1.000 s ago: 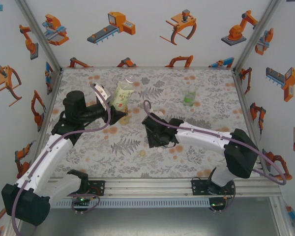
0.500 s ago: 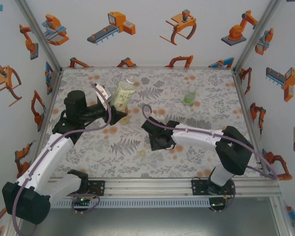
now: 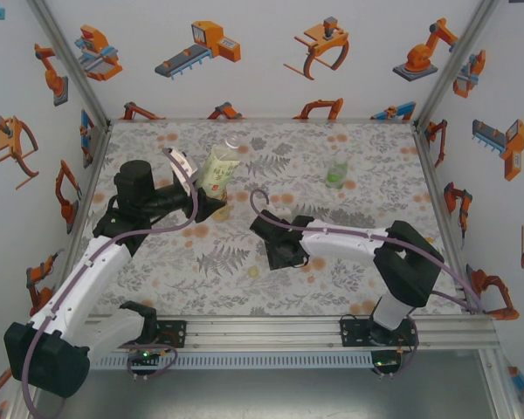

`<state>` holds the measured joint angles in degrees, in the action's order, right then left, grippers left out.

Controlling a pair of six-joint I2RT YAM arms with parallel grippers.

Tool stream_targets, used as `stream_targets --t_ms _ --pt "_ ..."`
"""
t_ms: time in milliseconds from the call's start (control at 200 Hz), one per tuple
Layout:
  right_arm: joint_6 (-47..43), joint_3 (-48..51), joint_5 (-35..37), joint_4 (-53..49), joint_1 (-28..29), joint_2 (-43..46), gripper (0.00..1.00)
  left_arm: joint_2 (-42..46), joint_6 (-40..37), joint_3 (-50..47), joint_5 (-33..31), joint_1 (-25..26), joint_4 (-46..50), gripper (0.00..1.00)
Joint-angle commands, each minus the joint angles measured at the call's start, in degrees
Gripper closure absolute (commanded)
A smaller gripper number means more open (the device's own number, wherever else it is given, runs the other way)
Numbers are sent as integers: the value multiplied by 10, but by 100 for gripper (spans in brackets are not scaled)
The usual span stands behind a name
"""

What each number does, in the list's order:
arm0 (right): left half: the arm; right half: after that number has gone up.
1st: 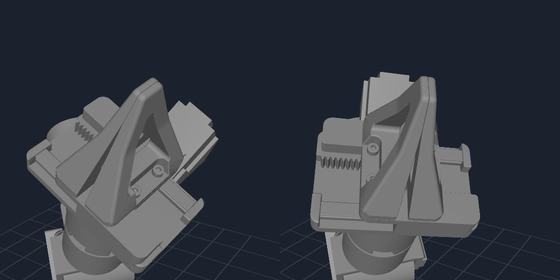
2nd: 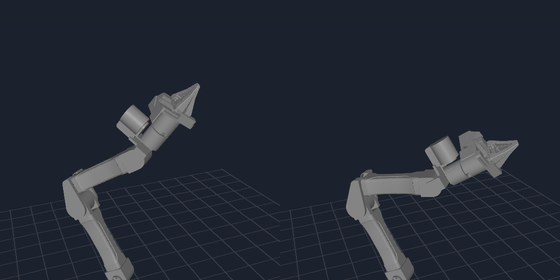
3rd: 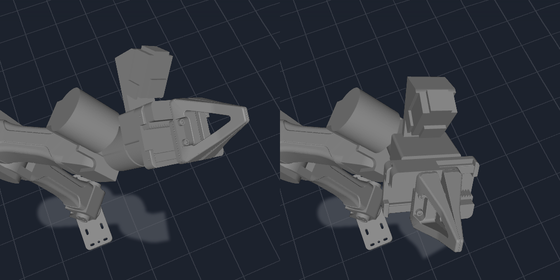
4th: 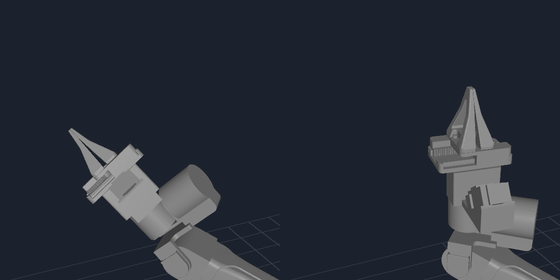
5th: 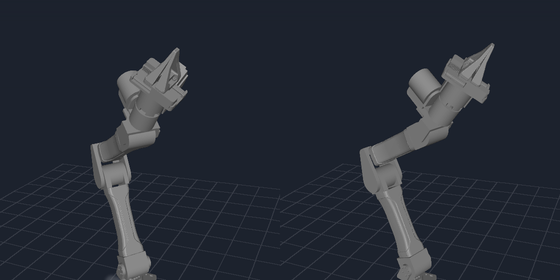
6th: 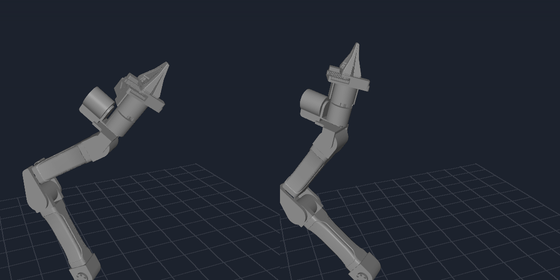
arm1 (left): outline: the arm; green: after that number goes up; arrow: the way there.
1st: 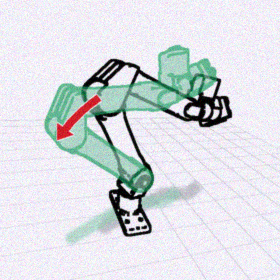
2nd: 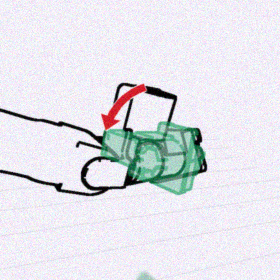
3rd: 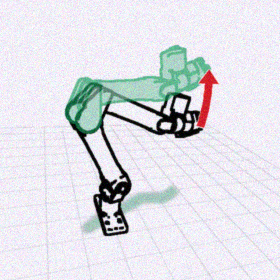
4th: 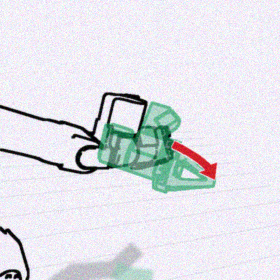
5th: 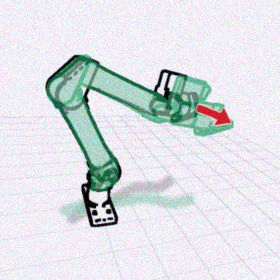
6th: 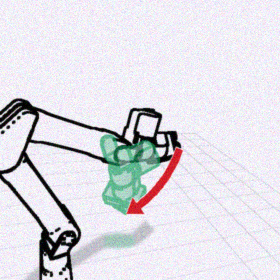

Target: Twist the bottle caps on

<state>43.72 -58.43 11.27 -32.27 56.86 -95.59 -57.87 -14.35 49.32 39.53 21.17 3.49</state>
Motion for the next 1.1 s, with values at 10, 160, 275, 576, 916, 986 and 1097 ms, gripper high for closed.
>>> stream_targets --t_ms 10,160,275,576,916,986,1097 --pt "4 9 9 -3 -1 -7 56 -1 3 10 16 -3 -3 98" --pt "3 12 4 1 -1 -12 58 -1 1 10 14 -4 1 98" --pt "6 16 5 2 -2 -10 59 -1 2 11 15 -3 2 97" --pt "-7 -6 16 -19 -2 19 59 -3 1 13 15 -3 2 97" --pt "-7 -2 6 -6 -1 10 63 -1 3 13 13 -3 3 97" --pt "-7 -2 8 -6 -2 12 63 -1 3 13 13 -3 3 96" --pt "-8 -4 9 -6 -1 14 62 -1 4 12 12 -3 1 96"
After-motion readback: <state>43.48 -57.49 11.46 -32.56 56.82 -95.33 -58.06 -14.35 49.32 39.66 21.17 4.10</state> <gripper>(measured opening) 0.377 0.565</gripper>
